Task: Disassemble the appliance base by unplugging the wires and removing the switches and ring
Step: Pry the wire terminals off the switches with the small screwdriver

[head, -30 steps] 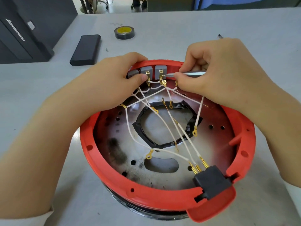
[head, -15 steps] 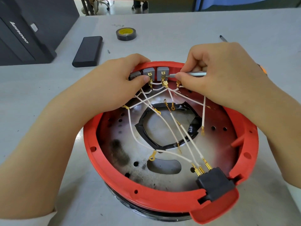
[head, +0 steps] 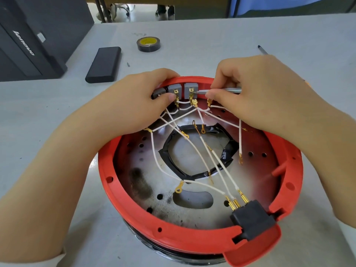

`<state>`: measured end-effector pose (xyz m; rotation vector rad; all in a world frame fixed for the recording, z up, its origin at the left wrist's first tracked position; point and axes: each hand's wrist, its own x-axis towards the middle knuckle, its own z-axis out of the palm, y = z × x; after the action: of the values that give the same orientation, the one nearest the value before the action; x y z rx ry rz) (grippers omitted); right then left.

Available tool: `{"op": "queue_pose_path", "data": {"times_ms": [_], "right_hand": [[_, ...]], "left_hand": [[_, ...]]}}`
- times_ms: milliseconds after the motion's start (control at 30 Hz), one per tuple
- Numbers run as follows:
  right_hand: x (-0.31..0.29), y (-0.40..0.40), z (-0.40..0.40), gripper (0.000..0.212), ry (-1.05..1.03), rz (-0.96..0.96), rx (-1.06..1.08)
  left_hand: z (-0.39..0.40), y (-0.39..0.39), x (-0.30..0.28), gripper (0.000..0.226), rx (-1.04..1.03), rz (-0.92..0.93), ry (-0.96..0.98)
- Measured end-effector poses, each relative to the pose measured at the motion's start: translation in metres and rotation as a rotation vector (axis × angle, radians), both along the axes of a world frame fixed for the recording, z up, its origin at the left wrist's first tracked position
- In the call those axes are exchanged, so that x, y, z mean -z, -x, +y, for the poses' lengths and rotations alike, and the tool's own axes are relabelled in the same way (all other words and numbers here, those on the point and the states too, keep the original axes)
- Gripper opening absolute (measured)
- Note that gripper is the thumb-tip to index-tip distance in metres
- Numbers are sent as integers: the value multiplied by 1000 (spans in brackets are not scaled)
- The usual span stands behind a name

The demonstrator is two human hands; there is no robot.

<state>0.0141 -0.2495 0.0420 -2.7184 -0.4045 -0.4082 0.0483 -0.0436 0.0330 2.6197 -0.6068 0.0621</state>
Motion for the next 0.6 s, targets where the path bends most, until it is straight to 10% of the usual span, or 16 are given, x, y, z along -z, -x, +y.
{"op": "queue_pose_path", "data": {"times_ms": [267, 600], "right_hand": [[-2, 0, 14, 17, 320, -168, 97], [1, -1, 7, 10, 29, -72, 48]], "left_hand": [[0, -2, 2, 31, -9, -29, -8], [0, 0, 2, 32, 15, -40, 14]]}}
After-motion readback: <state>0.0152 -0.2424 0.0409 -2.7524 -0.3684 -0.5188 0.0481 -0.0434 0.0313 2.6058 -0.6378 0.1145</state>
